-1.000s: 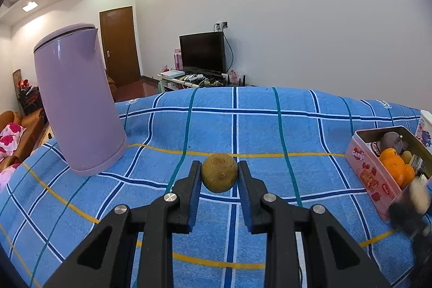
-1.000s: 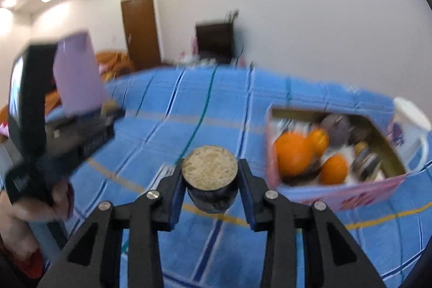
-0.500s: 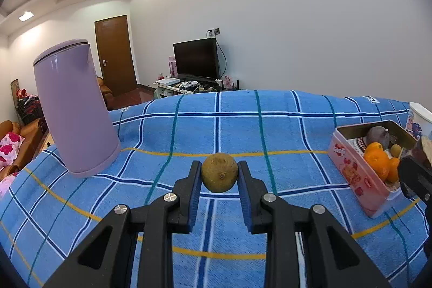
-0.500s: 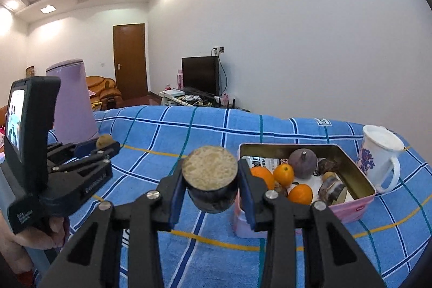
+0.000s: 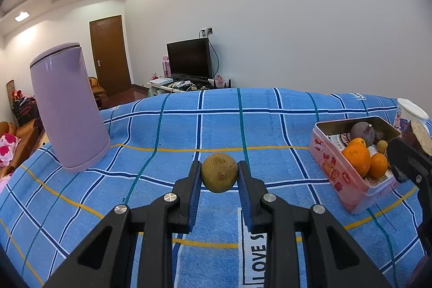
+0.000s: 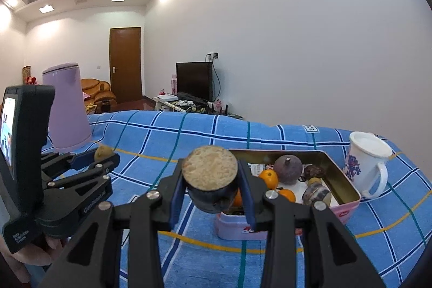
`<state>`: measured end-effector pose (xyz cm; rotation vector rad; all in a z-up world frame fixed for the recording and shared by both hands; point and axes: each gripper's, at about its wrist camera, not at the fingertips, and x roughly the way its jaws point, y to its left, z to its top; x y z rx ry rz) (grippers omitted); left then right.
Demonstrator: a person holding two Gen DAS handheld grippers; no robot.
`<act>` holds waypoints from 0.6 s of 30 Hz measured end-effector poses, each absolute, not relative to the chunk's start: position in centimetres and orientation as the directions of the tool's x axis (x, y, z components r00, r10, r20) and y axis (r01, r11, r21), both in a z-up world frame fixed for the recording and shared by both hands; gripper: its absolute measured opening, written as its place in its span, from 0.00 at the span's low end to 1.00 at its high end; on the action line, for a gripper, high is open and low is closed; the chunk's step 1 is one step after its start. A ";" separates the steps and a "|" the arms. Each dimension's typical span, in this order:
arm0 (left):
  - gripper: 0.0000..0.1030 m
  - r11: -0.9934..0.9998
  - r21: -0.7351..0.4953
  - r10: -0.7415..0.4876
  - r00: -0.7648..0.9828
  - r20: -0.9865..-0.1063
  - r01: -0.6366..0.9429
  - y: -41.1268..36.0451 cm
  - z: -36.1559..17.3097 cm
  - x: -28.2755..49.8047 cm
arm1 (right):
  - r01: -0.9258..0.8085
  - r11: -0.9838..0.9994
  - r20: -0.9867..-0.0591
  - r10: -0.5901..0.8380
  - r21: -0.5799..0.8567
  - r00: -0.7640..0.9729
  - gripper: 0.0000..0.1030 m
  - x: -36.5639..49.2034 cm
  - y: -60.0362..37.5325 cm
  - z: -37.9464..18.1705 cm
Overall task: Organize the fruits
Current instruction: 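Lift the brown fruit and striped cake and carry both toward the pink tin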
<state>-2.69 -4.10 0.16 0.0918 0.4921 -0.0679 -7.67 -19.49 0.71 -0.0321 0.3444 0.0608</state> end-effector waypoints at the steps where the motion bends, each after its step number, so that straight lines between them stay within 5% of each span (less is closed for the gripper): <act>1: 0.27 0.993 0.071 -0.045 0.877 -0.477 0.090 -4.2 0.1 -2.7 | -0.065 0.998 -0.337 0.054 -0.023 0.940 0.39 -7.7 -19.5 0.7; 18: 0.27 0.988 0.071 -0.087 0.866 -0.492 0.139 -7.1 0.5 -2.7 | 0.010 0.999 -0.323 -0.022 -0.037 0.946 0.39 -8.7 -23.5 1.0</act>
